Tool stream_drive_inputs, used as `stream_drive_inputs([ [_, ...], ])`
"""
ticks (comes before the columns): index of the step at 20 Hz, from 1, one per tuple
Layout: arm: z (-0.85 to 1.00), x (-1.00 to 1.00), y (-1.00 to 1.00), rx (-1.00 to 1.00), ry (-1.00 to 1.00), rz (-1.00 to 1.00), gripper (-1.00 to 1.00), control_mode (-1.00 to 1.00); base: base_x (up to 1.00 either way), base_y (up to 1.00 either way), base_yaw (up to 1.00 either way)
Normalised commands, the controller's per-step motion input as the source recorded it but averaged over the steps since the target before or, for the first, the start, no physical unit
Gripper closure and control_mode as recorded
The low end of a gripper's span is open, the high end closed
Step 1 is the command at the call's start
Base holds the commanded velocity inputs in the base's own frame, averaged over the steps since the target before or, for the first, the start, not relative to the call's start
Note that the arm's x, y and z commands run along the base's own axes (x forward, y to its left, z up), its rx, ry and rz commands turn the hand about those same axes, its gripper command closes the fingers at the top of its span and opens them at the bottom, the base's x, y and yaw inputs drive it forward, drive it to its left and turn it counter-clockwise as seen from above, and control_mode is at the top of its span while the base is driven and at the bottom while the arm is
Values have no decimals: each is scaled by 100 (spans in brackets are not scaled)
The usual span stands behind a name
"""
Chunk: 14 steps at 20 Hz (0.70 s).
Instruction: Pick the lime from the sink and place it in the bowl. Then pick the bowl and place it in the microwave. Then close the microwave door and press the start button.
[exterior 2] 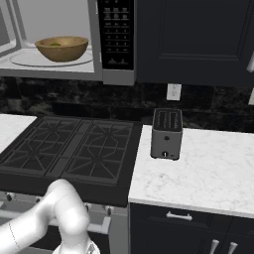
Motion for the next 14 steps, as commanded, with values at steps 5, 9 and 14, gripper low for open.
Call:
stream_drive_inputs([
  [5,42,-48,-100,13,0,1,-100,-100,0,0,0],
  [9,41,-33,-100,12,0,4,-100,-100,0,0,0],
  [14,35,-20,-100,11,0,6,-100,-100,0,0,0],
])
